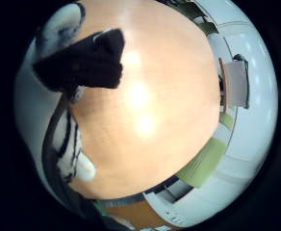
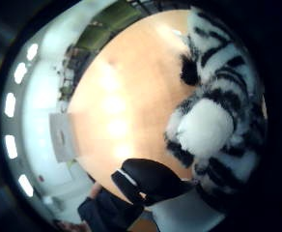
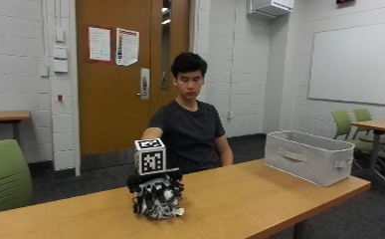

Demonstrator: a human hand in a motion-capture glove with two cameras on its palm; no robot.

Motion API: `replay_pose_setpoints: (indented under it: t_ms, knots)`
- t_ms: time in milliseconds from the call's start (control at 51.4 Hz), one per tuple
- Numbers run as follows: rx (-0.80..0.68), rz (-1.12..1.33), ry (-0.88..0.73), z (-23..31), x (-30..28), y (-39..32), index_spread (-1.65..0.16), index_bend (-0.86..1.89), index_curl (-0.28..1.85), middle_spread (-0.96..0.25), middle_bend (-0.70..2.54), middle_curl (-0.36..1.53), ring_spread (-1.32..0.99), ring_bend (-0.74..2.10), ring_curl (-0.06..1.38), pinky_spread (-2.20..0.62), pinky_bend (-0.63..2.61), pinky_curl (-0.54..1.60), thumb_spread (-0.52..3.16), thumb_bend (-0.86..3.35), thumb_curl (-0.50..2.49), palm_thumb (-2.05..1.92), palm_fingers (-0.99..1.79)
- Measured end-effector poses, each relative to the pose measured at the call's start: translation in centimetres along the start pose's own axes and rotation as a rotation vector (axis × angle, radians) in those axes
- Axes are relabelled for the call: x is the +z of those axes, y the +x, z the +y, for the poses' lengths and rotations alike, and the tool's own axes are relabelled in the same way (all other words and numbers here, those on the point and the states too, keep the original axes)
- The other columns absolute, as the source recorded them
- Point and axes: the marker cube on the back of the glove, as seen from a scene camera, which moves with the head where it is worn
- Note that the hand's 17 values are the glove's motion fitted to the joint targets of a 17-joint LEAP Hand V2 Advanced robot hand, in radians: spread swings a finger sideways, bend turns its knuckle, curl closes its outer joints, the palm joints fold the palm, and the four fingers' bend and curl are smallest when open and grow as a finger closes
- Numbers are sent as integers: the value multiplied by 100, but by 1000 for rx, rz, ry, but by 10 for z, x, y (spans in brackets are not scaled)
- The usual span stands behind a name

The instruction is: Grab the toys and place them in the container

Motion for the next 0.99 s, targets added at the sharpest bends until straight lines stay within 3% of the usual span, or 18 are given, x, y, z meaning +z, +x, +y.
replay_pose_setpoints:
  t_ms: [175,234,253,292,409,642,779,993]
  knots:
    - [28,85,28,8,9,0,-36,9,18,-11,13,29,-9,39,28,0,133,38,83,-7,21,-8,-8]
    - [46,105,39,9,9,-2,-36,4,15,-11,18,29,-13,62,33,-7,131,37,86,-6,22,-6,7]
    - [51,112,45,9,8,-3,-37,-5,11,-14,26,32,-19,86,40,-15,133,37,90,-2,22,0,35]
    - [58,125,58,8,6,-5,-38,-8,6,-16,31,33,-25,98,39,-22,135,34,99,4,24,9,50]
    - [74,157,77,8,5,-11,-40,-3,0,-24,49,41,-33,121,50,-33,136,37,116,13,29,25,62]
    - [127,45,95,12,-18,-18,-41,15,1,-37,68,51,-40,123,52,-40,123,35,103,24,47,57,81]
    - [13,64,119,18,-68,-42,-41,16,3,-40,67,53,-42,119,51,-41,119,35,94,22,53,60,84]
    - [-5,44,168,49,-160,-134,-41,15,3,-43,64,55,-43,115,49,-42,115,35,87,18,62,60,86]
